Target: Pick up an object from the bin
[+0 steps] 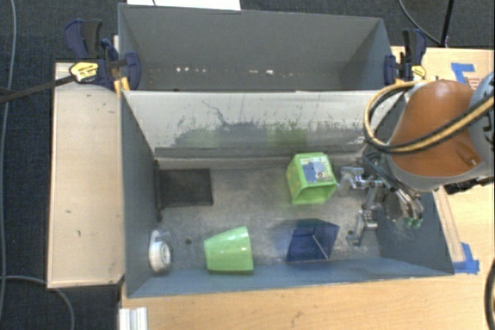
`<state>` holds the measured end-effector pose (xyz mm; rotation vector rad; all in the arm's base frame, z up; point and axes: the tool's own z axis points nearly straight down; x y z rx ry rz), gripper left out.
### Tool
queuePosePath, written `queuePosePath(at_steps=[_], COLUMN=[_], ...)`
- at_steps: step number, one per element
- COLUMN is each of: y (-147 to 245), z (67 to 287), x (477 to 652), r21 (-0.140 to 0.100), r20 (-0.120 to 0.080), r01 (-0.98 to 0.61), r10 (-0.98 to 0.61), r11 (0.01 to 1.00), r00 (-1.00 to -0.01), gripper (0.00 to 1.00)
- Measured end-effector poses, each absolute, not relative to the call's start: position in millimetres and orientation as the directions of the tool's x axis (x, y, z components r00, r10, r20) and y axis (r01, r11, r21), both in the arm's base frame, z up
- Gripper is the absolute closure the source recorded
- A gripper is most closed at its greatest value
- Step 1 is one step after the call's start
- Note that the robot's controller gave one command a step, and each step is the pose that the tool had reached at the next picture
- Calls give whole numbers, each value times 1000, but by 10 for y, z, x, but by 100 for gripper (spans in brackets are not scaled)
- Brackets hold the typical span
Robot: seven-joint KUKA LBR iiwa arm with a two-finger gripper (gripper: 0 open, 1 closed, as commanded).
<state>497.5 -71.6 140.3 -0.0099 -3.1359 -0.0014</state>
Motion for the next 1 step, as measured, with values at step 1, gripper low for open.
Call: queuePosePath(at_steps=[1], y=[-716], z=[1443], x=[4995], r21=[0], r20=[-3], r01=[4], r10=[4], r11=[1000], r00=[-1000], gripper=[0])
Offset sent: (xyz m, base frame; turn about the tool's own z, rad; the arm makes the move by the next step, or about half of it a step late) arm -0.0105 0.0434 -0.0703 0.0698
